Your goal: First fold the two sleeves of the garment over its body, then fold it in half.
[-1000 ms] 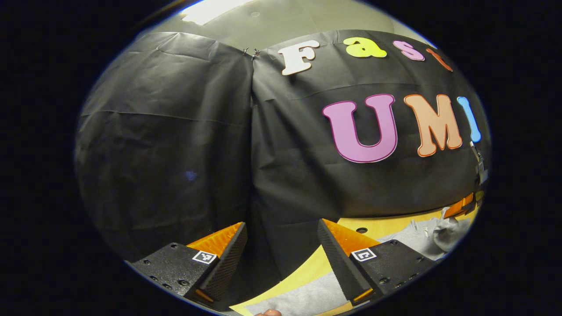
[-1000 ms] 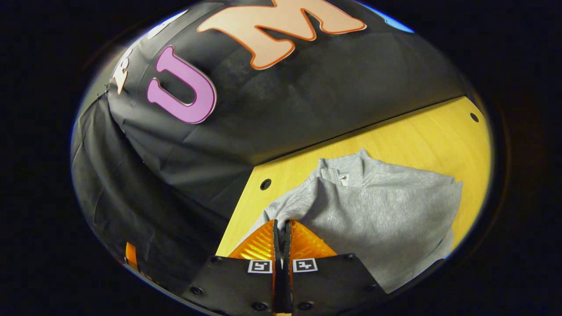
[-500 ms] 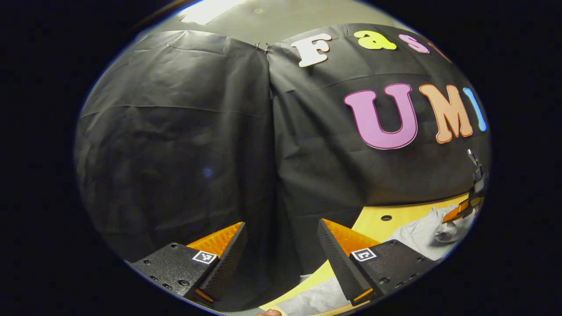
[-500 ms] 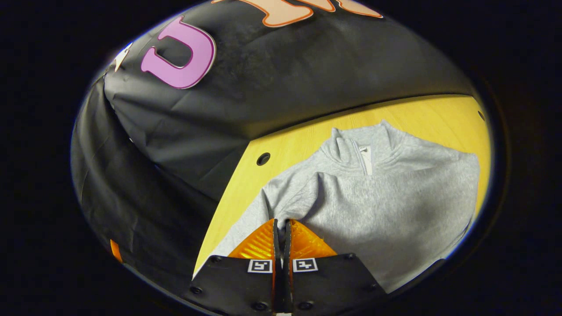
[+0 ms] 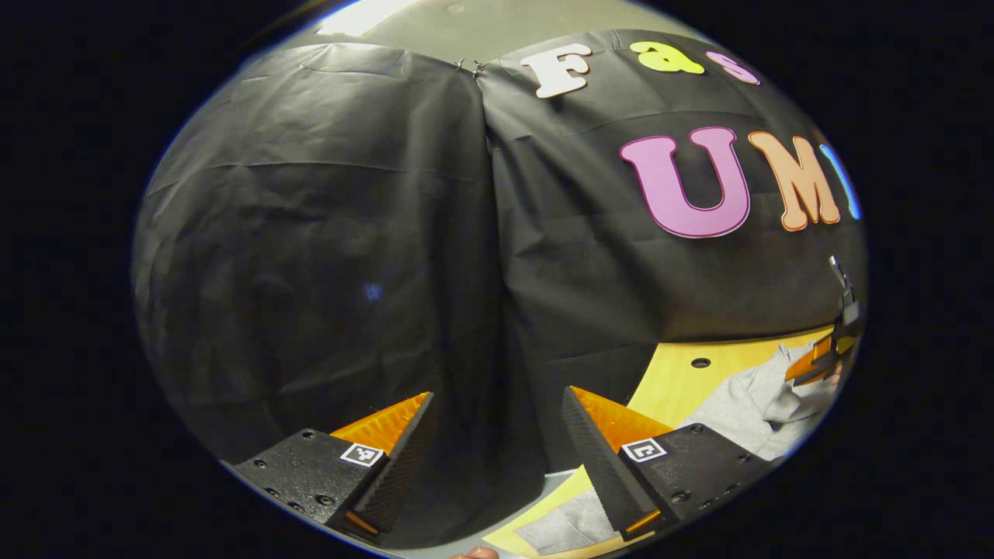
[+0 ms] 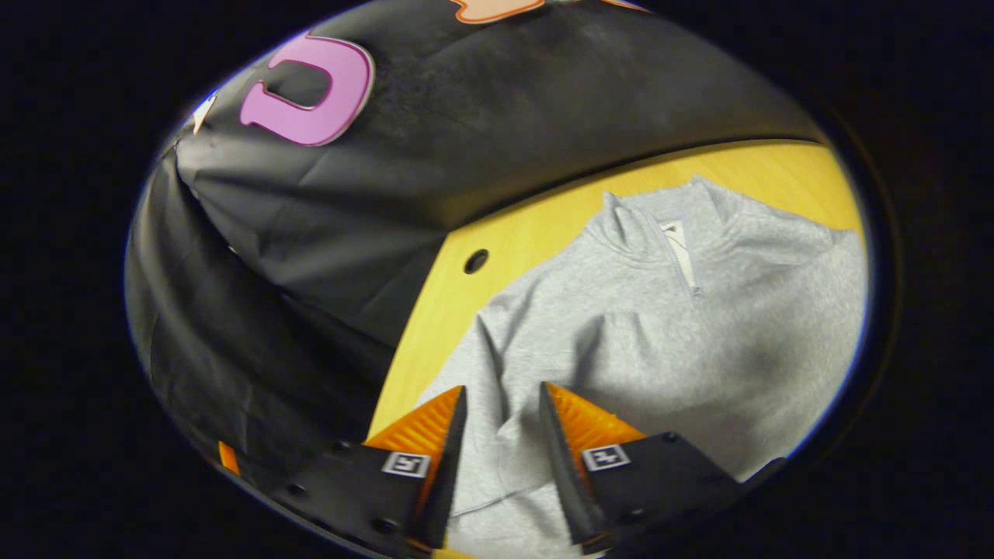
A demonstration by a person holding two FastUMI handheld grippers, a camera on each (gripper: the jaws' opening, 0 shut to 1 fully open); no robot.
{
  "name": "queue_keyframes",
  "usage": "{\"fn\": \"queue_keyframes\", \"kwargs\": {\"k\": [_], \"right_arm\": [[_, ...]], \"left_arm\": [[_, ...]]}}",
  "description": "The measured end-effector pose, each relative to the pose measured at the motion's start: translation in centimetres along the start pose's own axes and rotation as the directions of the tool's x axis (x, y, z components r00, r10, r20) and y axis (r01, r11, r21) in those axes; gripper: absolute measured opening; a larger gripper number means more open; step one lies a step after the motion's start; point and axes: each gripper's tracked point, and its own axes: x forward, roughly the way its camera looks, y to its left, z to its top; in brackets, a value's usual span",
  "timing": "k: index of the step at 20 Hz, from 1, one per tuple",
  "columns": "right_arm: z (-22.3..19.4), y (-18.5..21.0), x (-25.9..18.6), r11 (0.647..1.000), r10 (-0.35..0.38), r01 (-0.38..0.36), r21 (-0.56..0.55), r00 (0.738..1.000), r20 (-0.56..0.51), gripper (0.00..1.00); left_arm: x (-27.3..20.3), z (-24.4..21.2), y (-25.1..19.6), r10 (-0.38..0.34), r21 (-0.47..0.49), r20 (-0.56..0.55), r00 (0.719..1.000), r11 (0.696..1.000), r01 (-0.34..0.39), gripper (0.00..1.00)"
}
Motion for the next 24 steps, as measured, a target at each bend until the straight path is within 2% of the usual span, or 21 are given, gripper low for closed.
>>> {"fn": "queue_keyframes", "kwargs": {"k": [1,2,4,5,6,7,8,9,10,13,14,15,16,17,20,21,22,24], "right_arm": [[0.7,0.1,-0.6,1.000,0.004,-0.003,-0.017,1.000,0.030,0.79],[1.1,0.0,-1.0,0.999,-0.011,0.013,-0.034,0.998,0.054,1.00],[1.9,-0.2,-1.8,0.998,-0.027,0.032,-0.058,0.996,0.088,0.97],[2.2,-0.3,-2.5,0.997,-0.032,0.039,-0.067,0.994,0.100,0.98],[2.6,-0.4,-3.2,0.996,-0.038,0.047,-0.079,0.993,0.116,0.93],[3.0,-0.6,-3.8,0.994,-0.044,0.056,-0.091,0.990,0.131,0.97],[3.4,-0.9,-4.4,0.992,-0.052,0.068,-0.103,0.988,0.144,0.92],[3.6,-1.1,-4.9,0.991,-0.059,0.078,-0.113,0.986,0.158,0.97],[4.1,-1.4,-5.5,0.989,-0.065,0.086,-0.120,0.983,0.171,0.98],[4.8,-2.1,-7.3,0.986,-0.082,0.110,-0.129,0.976,0.201,0.98],[4.9,-2.4,-7.7,0.985,-0.087,0.116,-0.130,0.974,0.208,0.98],[5.0,-2.7,-8.1,0.983,-0.095,0.125,-0.132,0.973,0.213,0.98],[5.1,-3.1,-8.4,0.982,-0.101,0.132,-0.135,0.971,0.217,0.93],[5.1,-3.3,-8.9,0.980,-0.107,0.140,-0.139,0.969,0.221,0.98],[5.2,-4.2,-9.8,0.976,-0.123,0.159,-0.149,0.966,0.227,0.98],[5.1,-4.5,-10.1,0.974,-0.129,0.166,-0.151,0.965,0.229,0.93],[5.2,-4.8,-10.4,0.972,-0.137,0.175,-0.156,0.963,0.230,0.98],[5.2,-5.2,-10.7,0.969,-0.143,0.184,-0.162,0.962,0.234,0.98]], "left_arm": [[0.2,-0.5,-0.2,-0.006,-0.005,-0.014,1.000,1.000,0.006,0.95],[0.4,-1.4,-0.3,-0.015,-0.014,-0.028,0.999,1.000,0.014,1.00],[0.5,-2.9,-0.8,-0.043,-0.033,-0.059,0.997,0.999,0.041,1.00],[0.6,-3.9,-1.3,-0.062,-0.043,-0.077,0.995,0.997,0.058,0.95],[0.6,-5.0,-1.7,-0.081,-0.054,-0.099,0.992,0.996,0.076,0.95],[0.5,-6.2,-2.2,-0.100,-0.066,-0.127,0.987,0.993,0.093,1.00],[0.3,-7.4,-2.6,-0.119,-0.076,-0.153,0.981,0.991,0.108,0.95],[0.3,-8.6,-3.1,-0.134,-0.086,-0.182,0.974,0.989,0.120,0.95],[0.3,-9.5,-3.5,-0.151,-0.097,-0.207,0.967,0.986,0.134,0.95],[-0.2,-12.9,-4.6,-0.193,-0.121,-0.291,0.937,0.979,0.164,0.96],[-0.2,-13.8,-4.9,-0.204,-0.127,-0.314,0.927,0.977,0.172,1.00],[-0.4,-14.8,-5.2,-0.216,-0.136,-0.338,0.916,0.974,0.180,0.96],[-0.6,-15.8,-5.6,-0.228,-0.146,-0.359,0.905,0.972,0.186,0.96],[-0.9,-16.8,-5.9,-0.235,-0.154,-0.381,0.894,0.970,0.189,0.96],[-1.3,-18.9,-6.5,-0.245,-0.170,-0.441,0.863,0.967,0.188,0.96],[-1.5,-19.7,-6.8,-0.248,-0.174,-0.458,0.854,0.967,0.187,0.96],[-1.7,-20.6,-7.0,-0.250,-0.178,-0.473,0.845,0.966,0.187,0.96],[-2.2,-21.8,-7.3,-0.252,-0.182,-0.507,0.825,0.966,0.183,0.96]]}}
